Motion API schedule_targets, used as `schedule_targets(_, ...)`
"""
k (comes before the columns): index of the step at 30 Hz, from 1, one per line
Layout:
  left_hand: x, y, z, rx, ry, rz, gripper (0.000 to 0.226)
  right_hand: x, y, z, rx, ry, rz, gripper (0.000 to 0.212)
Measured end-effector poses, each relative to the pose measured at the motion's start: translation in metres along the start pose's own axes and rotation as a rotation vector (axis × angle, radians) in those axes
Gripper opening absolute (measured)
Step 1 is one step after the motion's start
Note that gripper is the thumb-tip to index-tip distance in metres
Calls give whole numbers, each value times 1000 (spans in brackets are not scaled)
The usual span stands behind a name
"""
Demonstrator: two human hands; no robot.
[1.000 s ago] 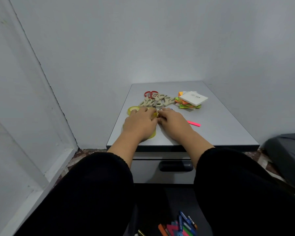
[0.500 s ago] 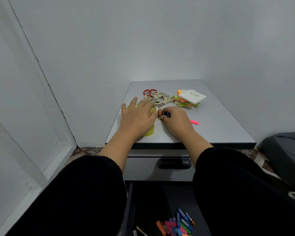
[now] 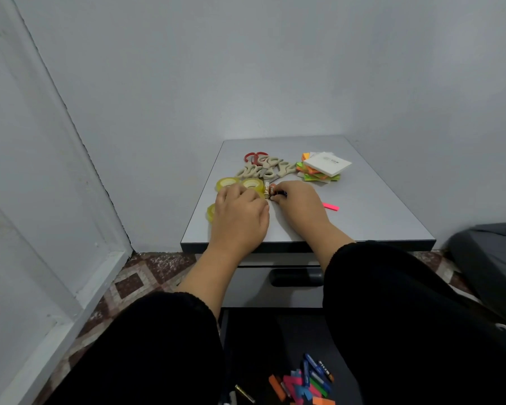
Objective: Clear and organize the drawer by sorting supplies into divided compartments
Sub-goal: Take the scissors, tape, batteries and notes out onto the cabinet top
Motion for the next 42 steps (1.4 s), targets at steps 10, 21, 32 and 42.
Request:
schedule_targets(10,4,4,-2,-22,72,61,30,1,12,13,-100,-107,-9,29)
schedule_targets(21,-12,10,14,-219,-2,-78,21,10,75,43,-433,-110,229,22)
schedule_targets(32,-62,167,-14,46,87,-62,24,-94,224,-45,-81,18,-28,24)
schedule_targets(42,-50,306,-96,1251,13,381,35,-168,299,-118,544,272,-403,42)
Point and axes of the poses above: each hand's wrist, its own y-axis away from the middle knuckle, its own z-axis out of the back of the hand, x = y × z, the point moved 7 cm from there along -y, towards the middle knuckle, and after that the axes turned 4 degrees about -y, right-handed, at the moved point
